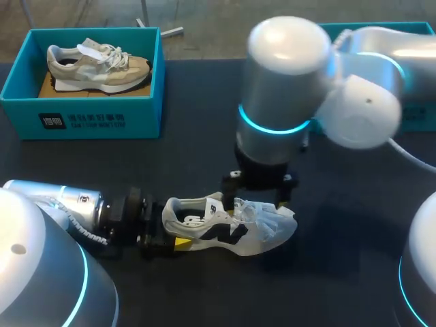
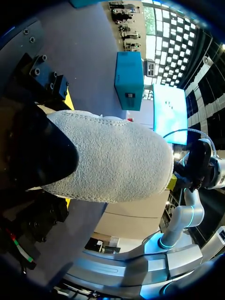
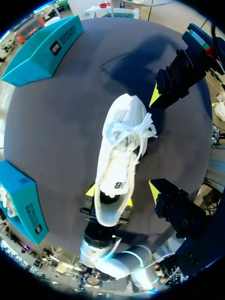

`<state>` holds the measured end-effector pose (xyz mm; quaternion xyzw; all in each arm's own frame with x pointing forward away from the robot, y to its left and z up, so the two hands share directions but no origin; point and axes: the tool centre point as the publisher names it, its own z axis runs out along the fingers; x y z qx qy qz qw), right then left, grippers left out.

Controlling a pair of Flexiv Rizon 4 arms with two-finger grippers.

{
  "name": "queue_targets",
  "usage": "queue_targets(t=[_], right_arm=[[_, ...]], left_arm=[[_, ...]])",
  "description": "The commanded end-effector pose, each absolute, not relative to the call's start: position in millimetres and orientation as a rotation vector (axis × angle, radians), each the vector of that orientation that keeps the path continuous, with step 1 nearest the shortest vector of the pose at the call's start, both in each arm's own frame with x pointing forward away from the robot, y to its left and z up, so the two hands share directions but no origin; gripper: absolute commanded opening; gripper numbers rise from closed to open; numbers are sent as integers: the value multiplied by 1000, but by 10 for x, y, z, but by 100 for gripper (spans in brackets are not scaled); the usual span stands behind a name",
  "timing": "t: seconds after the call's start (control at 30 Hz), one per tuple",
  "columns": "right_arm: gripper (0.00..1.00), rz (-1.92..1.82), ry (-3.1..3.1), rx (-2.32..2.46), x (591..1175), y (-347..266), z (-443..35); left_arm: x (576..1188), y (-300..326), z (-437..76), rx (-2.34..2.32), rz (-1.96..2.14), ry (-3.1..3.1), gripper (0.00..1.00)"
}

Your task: Take the shoe out of the shoebox, open the shoe tongue, remove and reinsert the insole, then place the shoe into the shoebox

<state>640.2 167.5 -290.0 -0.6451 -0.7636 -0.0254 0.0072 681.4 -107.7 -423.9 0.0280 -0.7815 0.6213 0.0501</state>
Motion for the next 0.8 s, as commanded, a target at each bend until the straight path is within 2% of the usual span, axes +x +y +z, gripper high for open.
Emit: queue_targets(t=[0.03,0.8], right_arm=[[100,134,-2465,-2125,6416,2270,-3004],[100,171,-2404,-2302,6367,2475,-3016]], left_arm=[[6815,-1071,-4263,86,1889,-2381,0],[6815,-1071,-4263,86,1889,-2381,0]])
